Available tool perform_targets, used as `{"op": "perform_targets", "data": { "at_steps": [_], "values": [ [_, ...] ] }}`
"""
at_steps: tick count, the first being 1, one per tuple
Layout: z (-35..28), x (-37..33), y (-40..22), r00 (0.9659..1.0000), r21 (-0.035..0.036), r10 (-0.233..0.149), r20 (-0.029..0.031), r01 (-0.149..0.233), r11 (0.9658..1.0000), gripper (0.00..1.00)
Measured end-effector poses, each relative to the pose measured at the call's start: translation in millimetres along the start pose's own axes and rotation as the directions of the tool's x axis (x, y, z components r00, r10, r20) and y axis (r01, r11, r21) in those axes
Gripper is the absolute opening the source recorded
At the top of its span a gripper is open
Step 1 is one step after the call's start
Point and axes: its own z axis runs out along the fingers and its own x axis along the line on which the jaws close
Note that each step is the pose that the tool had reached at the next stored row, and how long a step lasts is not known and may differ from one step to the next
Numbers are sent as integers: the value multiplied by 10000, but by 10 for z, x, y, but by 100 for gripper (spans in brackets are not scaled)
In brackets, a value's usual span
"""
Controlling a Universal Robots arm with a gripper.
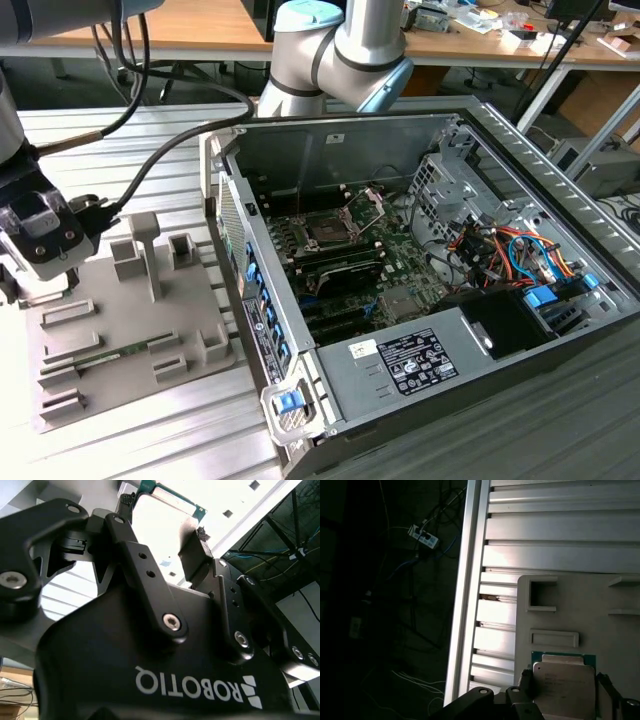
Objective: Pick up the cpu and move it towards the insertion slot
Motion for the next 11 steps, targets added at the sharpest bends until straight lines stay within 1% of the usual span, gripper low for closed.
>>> {"op": "perform_targets", "data": {
  "at_steps": [6,11],
  "values": [
    [-35,0,2,10000,0,1,1,-1,10000,55],
    [-87,0,4,10000,-1,1,2,-1,10000,55]
  ]
}}
